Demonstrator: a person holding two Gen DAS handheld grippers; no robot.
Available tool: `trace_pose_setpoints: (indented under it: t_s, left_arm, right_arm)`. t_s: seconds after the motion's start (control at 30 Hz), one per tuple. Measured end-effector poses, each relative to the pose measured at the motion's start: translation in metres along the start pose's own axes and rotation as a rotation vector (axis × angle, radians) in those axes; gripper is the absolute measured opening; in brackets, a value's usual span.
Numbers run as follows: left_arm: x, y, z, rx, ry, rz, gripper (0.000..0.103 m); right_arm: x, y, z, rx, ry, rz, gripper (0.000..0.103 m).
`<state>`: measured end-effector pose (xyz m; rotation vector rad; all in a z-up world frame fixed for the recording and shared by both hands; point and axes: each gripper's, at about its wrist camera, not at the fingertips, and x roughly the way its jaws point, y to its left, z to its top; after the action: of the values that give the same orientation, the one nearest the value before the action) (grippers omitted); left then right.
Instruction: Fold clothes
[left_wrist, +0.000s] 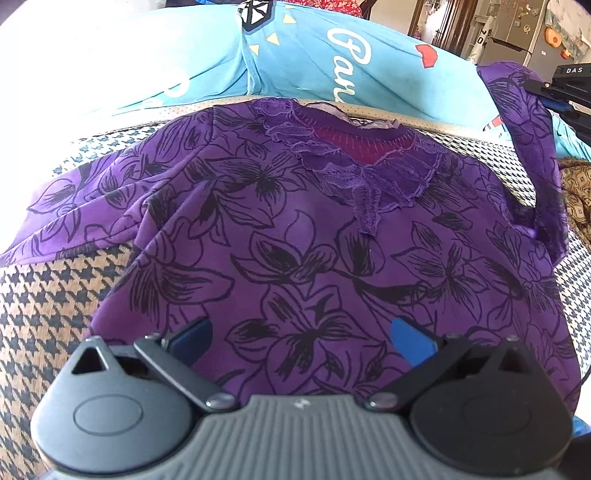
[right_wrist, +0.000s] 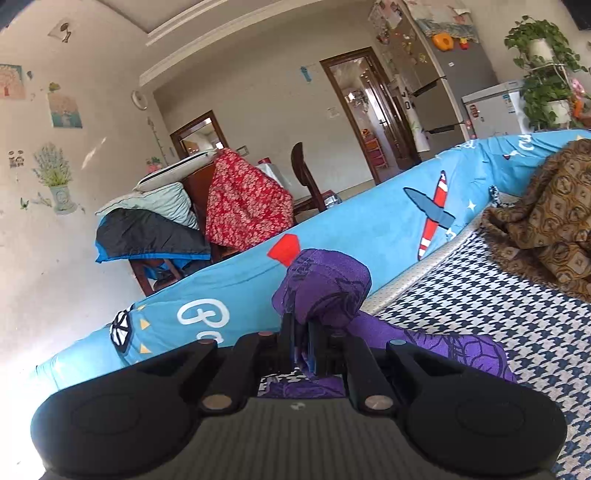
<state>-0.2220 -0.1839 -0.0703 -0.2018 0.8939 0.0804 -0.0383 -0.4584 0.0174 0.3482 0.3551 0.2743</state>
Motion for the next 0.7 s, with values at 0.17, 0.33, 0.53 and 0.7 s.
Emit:
trace_pose_setpoints:
  t_s: [0.17,0.33,0.53,0.7]
  left_arm:
    - [-0.001,0.013,0.0,-0.021,0.004,0.021,0.103]
    - [0.004,0.022,0.001,-0.042,0.019,0.053,0.103]
    - [0.006,0.032,0.003,-0.095,0.027,0.035,0.103]
    - [0.01,0.029,0.005,-0.08,0.012,0.048,0.103]
  right_arm:
    - [0.006,0.031,-0.013,-0.087,0.015,0.052,0.009]
    - [0.01,0.059,-0.028,-0.177,0.05,0.103,0.005]
    - [0.017,0.069,-0.037,-0.195,0.092,0.112,0.005]
    - [0.027,0.048,-0.031,-0.141,0.127,0.054,0.006]
